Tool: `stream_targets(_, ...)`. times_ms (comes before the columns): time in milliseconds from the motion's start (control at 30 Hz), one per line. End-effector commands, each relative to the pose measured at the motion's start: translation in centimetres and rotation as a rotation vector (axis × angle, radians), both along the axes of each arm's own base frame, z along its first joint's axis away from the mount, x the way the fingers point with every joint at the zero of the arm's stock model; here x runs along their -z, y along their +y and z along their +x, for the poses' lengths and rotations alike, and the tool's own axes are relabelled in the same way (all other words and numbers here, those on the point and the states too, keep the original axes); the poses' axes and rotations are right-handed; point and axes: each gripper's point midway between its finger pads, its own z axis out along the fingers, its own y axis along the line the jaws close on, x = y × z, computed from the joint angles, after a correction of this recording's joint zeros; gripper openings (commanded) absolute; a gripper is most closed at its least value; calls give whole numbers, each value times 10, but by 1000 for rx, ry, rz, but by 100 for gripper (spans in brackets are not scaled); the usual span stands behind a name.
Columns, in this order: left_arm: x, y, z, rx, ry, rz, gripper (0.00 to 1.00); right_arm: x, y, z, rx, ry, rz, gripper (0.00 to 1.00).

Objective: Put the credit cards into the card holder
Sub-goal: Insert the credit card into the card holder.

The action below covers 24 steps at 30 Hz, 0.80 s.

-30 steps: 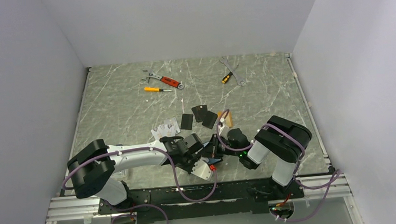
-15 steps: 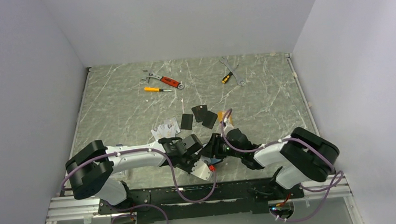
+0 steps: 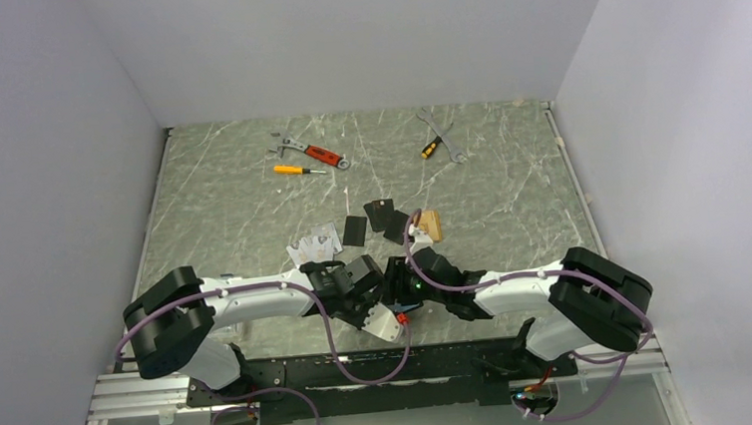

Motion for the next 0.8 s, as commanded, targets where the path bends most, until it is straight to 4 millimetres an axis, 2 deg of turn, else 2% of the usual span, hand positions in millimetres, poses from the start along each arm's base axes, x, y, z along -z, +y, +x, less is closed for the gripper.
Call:
stream_targets(0, -1, -1, -6, 6, 16, -26, 0, 18, -6, -8, 4, 10, -136, 52)
stream_targets(167, -5, -4, -5, 0, 7, -49, 0, 19, 3, -17, 0, 23, -153, 53)
stream_targets(333, -14, -4, -3, -13, 1, -74, 0, 13, -8, -15, 42, 4, -162, 53)
stream_targets(433, -22, -5, 2, -57, 15, -100, 4, 11, -5, -14, 47, 1, -174, 53)
stream_targets(600, -52, -1, 12, -147, 61, -168, 8, 15, 10, -20, 15, -3, -200, 57)
stream_targets(767, -78, 21, 30, -265, 103, -244, 8, 14, 17, -24, 1, -26, -260, 61)
